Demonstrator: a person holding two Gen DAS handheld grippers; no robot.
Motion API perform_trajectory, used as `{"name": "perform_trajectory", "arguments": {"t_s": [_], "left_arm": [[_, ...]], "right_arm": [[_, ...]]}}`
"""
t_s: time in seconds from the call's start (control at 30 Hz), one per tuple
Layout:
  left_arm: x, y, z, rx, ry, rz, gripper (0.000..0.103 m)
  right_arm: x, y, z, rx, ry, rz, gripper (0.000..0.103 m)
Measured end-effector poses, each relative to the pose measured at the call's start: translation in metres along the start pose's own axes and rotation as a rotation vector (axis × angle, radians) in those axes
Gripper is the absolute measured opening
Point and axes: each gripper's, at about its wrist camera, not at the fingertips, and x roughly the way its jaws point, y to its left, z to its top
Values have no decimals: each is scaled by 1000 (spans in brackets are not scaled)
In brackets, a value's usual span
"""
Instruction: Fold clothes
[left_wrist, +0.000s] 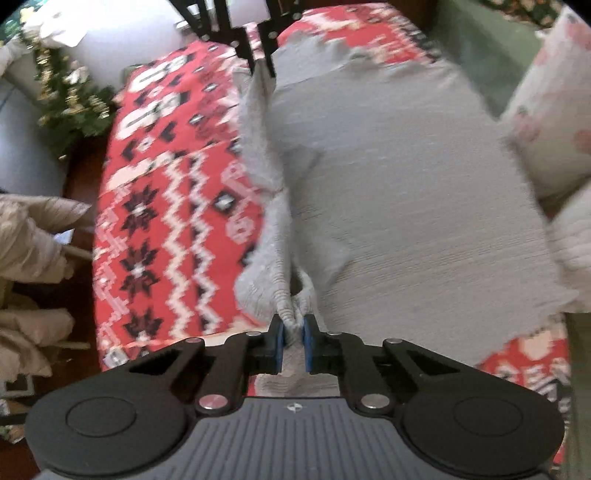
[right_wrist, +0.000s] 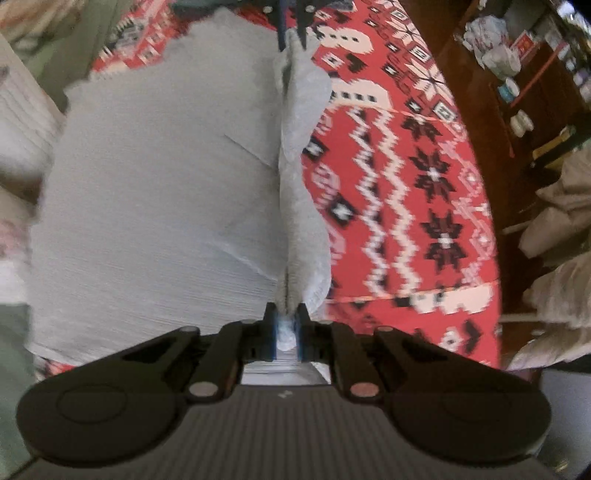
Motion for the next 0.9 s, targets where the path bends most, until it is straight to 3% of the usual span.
{"name": "perform_trajectory", "arguments": {"t_s": [0.1, 0.2, 0.4, 0.63, 0.7, 0.9], "left_arm": [[-2, -5, 4, -1, 3, -43, 10], [7, 2, 3, -43, 38, -3, 10], [18, 2, 5, -105, 81, 66, 10], [31, -35, 10, -212, 90, 128, 10], [34, -52, 11, -209, 102, 163, 10], [41, -76, 13, -274, 109, 209, 10]], "right_arm": [[-9, 10, 4, 68, -23, 58, 10], [-10, 7, 7, 137, -34, 73, 10], [6, -11, -3, 251, -27, 42, 10], [24, 26, -19, 475, -46, -87, 13], [27, 40, -23, 548, -53, -115, 28], [-12, 48, -18, 857, -210, -104, 28]]}}
